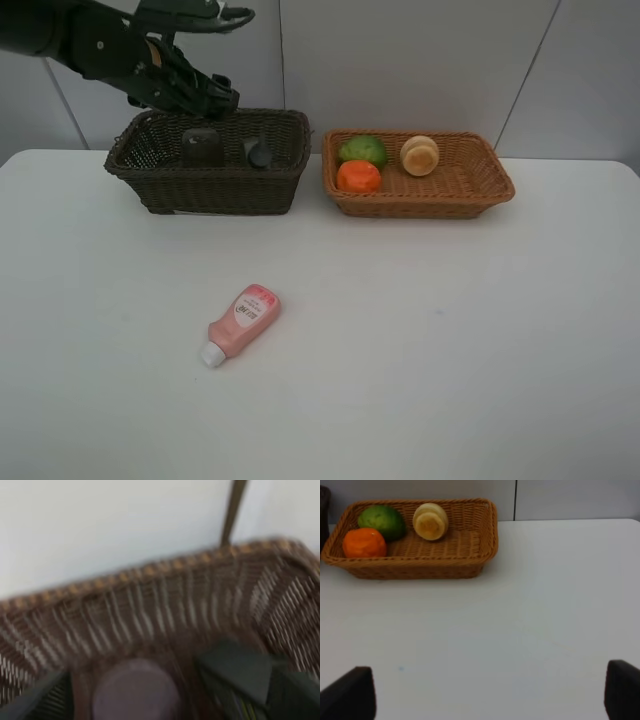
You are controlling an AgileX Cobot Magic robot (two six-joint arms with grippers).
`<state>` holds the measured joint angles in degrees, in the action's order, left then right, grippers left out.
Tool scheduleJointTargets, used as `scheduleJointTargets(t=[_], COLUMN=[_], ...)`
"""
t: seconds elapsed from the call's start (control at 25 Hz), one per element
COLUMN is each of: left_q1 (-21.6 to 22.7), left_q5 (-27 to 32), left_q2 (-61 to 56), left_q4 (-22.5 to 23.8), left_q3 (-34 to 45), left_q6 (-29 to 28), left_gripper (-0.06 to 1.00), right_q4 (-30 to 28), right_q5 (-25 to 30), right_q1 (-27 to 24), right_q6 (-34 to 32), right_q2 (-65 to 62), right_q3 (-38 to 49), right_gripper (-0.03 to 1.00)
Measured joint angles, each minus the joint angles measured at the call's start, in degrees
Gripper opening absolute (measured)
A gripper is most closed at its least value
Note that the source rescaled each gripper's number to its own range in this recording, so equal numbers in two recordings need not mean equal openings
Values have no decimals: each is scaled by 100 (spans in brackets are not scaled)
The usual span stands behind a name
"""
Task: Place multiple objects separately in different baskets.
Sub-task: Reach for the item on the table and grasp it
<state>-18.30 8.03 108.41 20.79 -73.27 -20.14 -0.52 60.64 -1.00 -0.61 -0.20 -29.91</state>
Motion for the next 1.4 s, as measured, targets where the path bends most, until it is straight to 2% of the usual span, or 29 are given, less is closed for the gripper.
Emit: scheduleJointTargets(t=[0.16,0.28,0.6,0.92,1.12,1.4], left_q1=[-296,-550,-1134,-1721,-2061,-2255], left_q5=[1223,1974,3261,3929,4031,3900], left_q2=[-343,-561,-630,-327,53,468], left_q4=[-46,-255,-894,-1116,-1226,-1487], left_q3=[0,0,-19,-19,-19,-19], left_q6=[60,267,1232,1485,1478,1461], left_gripper=[100,100,100,100,100,100], right_q4=[0,0,0,0,0,0], right_q5=[0,0,0,0,0,0], right_q1=[0,0,0,0,0,0], right_q6=[0,0,0,0,0,0], right_q2=[0,0,0,0,0,0], right_q3=[0,0,0,0,0,0], right_gripper=[98,98,98,98,98,98])
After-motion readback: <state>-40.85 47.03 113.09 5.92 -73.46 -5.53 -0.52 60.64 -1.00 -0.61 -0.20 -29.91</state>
